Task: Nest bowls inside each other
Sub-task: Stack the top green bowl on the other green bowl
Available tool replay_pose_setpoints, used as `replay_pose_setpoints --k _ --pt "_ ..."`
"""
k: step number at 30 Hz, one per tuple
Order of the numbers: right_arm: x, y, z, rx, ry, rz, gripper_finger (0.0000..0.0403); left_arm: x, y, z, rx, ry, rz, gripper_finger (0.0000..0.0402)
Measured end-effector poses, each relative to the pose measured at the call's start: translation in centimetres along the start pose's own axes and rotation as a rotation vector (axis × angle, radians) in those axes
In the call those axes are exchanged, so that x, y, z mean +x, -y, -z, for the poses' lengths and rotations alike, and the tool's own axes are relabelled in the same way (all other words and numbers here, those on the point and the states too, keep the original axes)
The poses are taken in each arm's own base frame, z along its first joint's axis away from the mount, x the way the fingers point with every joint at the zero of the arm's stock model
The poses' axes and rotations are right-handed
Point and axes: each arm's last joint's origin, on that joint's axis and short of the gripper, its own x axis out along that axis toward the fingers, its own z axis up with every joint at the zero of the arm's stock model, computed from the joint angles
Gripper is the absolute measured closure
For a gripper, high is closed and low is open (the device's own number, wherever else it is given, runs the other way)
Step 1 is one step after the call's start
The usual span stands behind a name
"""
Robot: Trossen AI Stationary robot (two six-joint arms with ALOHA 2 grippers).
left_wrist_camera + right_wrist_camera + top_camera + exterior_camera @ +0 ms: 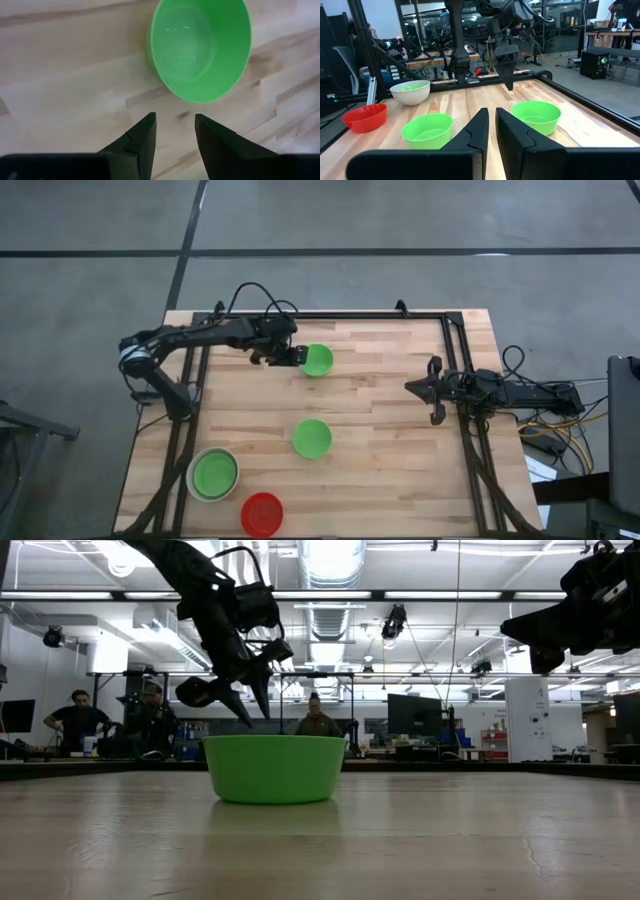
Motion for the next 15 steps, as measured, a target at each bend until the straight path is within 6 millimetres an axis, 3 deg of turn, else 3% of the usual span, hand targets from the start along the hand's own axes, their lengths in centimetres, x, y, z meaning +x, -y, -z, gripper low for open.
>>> replay_pose_setpoints --k 15 --pt "0.0 0.0 0.0 0.000 0.000 0.000 0.0369 2.1 -0.4 -1.0 -0.005 -0.023 0.011 0.0262"
